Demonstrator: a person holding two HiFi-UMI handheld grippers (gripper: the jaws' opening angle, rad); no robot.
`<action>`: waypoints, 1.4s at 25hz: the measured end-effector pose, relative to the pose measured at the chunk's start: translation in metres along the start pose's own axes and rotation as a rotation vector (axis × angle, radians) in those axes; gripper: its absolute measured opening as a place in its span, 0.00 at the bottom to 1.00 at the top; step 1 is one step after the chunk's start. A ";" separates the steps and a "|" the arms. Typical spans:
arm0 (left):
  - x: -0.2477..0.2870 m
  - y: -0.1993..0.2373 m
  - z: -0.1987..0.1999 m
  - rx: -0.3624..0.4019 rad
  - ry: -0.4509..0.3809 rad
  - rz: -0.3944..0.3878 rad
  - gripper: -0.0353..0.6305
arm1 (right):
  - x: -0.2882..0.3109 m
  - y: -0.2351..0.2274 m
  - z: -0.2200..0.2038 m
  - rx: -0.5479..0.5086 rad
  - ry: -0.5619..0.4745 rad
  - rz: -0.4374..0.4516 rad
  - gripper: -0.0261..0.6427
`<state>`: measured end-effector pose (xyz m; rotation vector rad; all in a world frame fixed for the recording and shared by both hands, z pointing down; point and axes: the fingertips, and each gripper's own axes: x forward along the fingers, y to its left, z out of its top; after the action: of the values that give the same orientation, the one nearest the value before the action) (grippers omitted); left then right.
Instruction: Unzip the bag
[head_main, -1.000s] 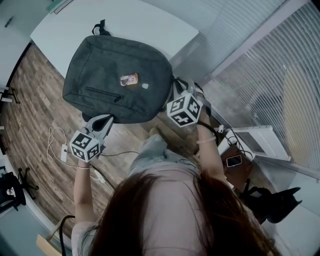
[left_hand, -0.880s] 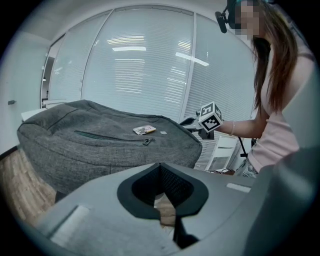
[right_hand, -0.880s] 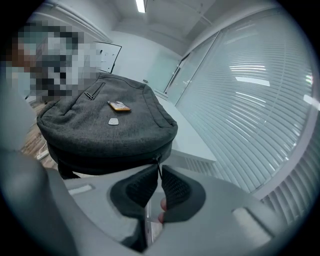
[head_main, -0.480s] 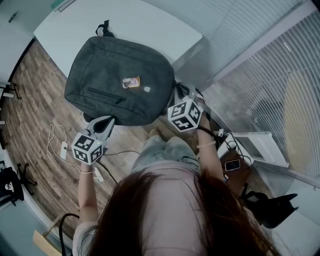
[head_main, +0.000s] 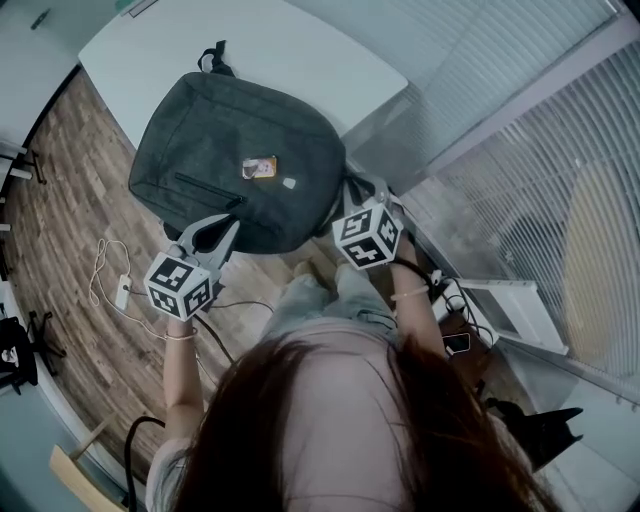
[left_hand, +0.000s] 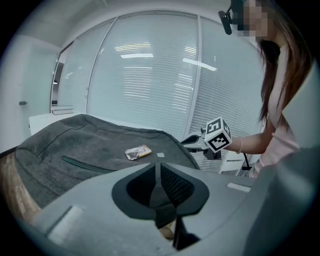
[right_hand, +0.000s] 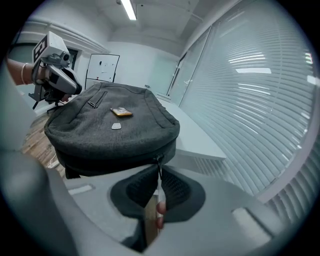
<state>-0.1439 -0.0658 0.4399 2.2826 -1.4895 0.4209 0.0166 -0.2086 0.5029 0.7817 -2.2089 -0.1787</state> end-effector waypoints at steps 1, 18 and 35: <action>0.005 -0.004 0.003 -0.005 -0.004 0.000 0.10 | 0.000 0.000 0.000 -0.004 -0.004 0.013 0.08; 0.059 -0.050 0.031 -0.050 -0.013 0.064 0.22 | 0.003 0.003 0.000 -0.092 -0.064 0.174 0.06; 0.131 -0.098 0.025 0.028 0.139 0.046 0.30 | -0.001 0.003 0.001 -0.114 -0.109 0.226 0.06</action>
<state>-0.0016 -0.1469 0.4618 2.1946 -1.4776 0.6046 0.0153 -0.2062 0.5029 0.4661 -2.3471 -0.2375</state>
